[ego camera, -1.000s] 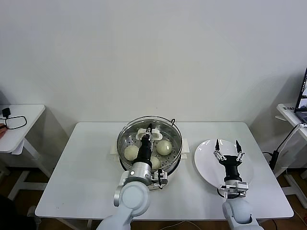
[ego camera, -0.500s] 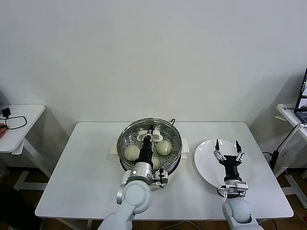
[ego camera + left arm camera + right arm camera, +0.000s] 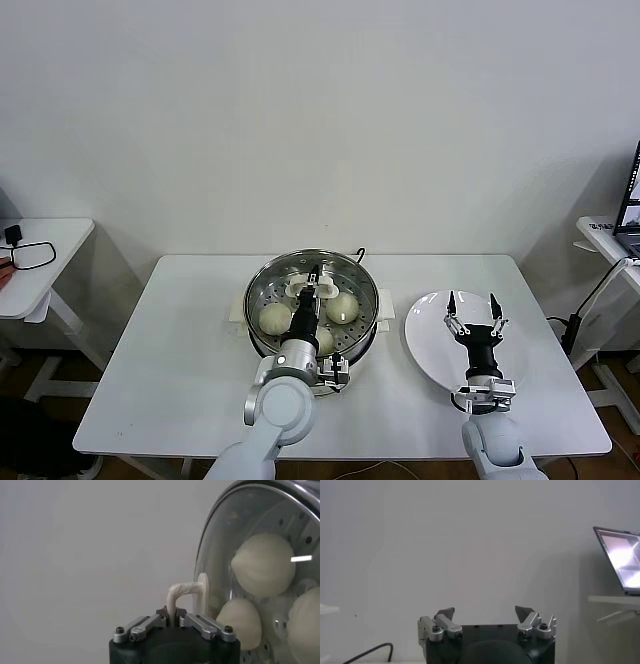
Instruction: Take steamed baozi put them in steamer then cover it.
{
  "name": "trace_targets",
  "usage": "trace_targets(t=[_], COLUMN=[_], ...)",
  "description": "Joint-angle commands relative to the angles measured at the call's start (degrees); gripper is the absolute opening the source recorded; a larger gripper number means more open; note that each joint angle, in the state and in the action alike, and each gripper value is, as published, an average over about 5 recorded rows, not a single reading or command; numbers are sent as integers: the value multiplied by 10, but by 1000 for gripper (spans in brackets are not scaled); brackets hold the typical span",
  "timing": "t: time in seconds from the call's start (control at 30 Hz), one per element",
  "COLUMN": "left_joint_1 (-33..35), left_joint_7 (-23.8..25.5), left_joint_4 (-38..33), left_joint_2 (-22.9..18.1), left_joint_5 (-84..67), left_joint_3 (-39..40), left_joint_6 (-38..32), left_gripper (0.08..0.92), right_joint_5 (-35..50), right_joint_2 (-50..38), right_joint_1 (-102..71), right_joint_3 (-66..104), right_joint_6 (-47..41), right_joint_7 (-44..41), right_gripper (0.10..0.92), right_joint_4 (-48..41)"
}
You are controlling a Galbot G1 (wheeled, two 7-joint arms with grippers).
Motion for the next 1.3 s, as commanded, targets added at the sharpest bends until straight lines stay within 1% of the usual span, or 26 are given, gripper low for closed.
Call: trace_targets(t=[0.03,0.23,0.3,0.53,0.67,0.83,0.93,1.07,1.17,1.23,1.3], left_joint_1=[2,8,10,32,62,104,129,160,168,163,152], left_joint_7=[3,11,11,10,5,-3,-4,10,14,2,-33], left_joint_4=[5,0,-5,-47,-100,-168,-199,-244,-273,-284,-278], left_joint_2=[0,1,1,11,30,57,69,99,115,121,127], left_joint_5=[6,14,13,2,-14,-39,-64,-138,-228,-308,-413], left_joint_3=[-4,-6,-6,-5,-3,-7,-15,-37,-80,-120,-165], left_joint_6=[-4,-8,-8,-6,-5,-5,-4,-6,-6,-6,-8], left_gripper=[191,195,218,404,514,599,674,783,817,821,822], right_joint_5=[-1,-1,-2,-3,-3,-5,-5,3,19,31,42], right_joint_2=[0,0,0,0,-1,-2,-1,-4,-9,-14,-19], right_joint_1=[1,0,0,0,2,2,2,-4,-13,-20,-28], right_joint_3=[0,-1,-1,-3,-4,-10,-11,-11,-13,-17,-21], right_joint_6=[0,0,0,0,-1,-3,-4,-7,-18,-29,-43], right_joint_7=[0,0,0,0,0,-1,-4,-18,-24,-24,-22], right_gripper=[823,823,823,823,823,823,823,823,823,823,823], right_joint_4=[1,1,0,0,0,2,4,8,16,25,34])
